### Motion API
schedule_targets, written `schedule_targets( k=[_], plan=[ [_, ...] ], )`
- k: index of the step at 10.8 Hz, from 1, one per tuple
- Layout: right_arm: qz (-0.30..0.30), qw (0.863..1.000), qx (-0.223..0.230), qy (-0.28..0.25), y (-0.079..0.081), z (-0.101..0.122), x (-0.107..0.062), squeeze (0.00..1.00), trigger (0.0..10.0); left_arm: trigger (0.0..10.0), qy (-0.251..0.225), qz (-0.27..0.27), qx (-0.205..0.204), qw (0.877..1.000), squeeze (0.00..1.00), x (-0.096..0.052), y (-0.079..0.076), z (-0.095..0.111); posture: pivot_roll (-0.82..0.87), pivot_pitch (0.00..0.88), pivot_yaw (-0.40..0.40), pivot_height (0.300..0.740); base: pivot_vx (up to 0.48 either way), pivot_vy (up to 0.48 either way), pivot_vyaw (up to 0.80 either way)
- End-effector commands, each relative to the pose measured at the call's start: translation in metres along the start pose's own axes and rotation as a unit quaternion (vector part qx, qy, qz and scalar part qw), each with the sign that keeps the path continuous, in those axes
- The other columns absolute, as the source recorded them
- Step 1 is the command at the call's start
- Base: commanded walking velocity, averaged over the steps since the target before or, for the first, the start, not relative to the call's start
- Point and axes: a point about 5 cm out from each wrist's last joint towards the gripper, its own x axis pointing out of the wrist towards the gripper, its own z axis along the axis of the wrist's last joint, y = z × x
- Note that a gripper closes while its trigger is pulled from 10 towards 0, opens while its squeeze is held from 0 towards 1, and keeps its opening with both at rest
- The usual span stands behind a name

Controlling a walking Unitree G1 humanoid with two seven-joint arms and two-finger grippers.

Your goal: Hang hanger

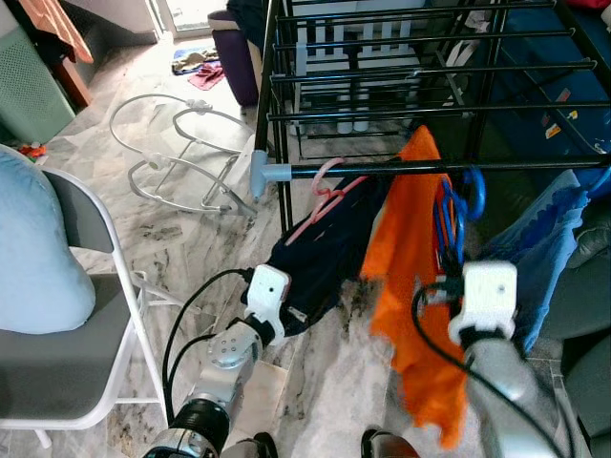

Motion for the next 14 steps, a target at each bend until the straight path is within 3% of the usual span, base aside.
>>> schedule_targets(
  k=[1,6,14],
  plan=[
    [-0.007,1.000,0.008,-0.008,-0.002,0.000,-0.001,0.00,10.0,10.0,0.008,0.010,0.007,1.000,0.00,-0.003,0.003,-0.004,-0.29,0.115,0.087,0.740,0.000,0.000,0.00],
    [0.008,1.000,0.027,0.009,0.004,-0.014,0.002,0.00,10.0,10.0,0.010,0.033,0.027,0.999,0.00,-0.003,0.006,-0.004,-0.28,0.107,0.084,0.740,0.000,0.000,0.00],
    [0.008,0.999,0.027,0.014,0.002,-0.018,0.003,0.00,10.0,10.0,0.011,0.044,0.029,0.999,0.00,0.000,0.005,-0.004,-0.29,0.114,0.084,0.740,-0.340,0.000,0.00]
  ],
)
